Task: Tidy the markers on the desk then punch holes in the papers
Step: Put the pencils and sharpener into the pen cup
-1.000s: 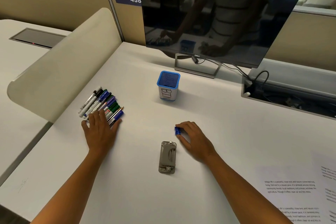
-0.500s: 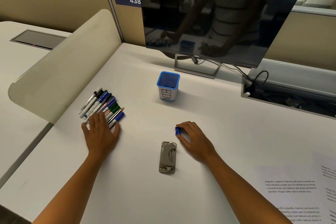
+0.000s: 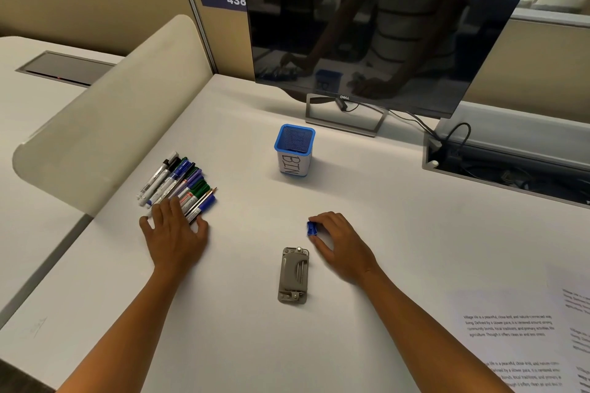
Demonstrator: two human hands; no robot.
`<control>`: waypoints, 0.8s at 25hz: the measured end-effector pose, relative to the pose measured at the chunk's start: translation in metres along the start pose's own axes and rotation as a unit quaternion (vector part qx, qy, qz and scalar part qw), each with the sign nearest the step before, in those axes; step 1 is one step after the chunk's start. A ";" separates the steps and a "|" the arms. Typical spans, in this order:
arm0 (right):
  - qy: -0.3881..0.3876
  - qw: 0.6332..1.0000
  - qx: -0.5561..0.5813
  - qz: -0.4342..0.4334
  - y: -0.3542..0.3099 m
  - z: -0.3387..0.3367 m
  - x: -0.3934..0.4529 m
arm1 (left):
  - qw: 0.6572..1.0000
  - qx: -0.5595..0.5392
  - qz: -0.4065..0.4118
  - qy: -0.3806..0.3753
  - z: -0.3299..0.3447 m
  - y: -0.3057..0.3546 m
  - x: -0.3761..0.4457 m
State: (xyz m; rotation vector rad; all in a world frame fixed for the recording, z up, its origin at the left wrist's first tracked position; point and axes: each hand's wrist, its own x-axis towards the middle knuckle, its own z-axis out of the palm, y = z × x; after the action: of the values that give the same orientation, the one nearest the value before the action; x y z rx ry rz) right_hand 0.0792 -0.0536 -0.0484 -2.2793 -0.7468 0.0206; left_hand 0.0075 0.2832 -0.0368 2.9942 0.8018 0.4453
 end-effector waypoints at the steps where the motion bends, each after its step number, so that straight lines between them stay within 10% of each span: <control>1: 0.000 1.000 0.002 0.001 0.000 0.000 0.000 | 1.000 -0.002 0.001 0.002 0.000 0.000 -0.001; 14: 0.021 0.997 0.044 0.058 0.000 -0.001 -0.001 | 0.993 -0.110 0.053 -0.009 -0.006 0.040 -0.005; 20: 0.024 0.990 0.098 0.101 0.000 -0.003 0.001 | 0.903 -0.359 0.161 -0.174 -0.025 0.142 -0.015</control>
State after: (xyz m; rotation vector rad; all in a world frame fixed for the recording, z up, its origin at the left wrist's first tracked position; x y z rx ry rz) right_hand 0.0808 -0.0554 -0.0460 -2.1493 -0.4653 0.1281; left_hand 0.0579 0.1507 -0.0045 2.3796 0.0638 0.1407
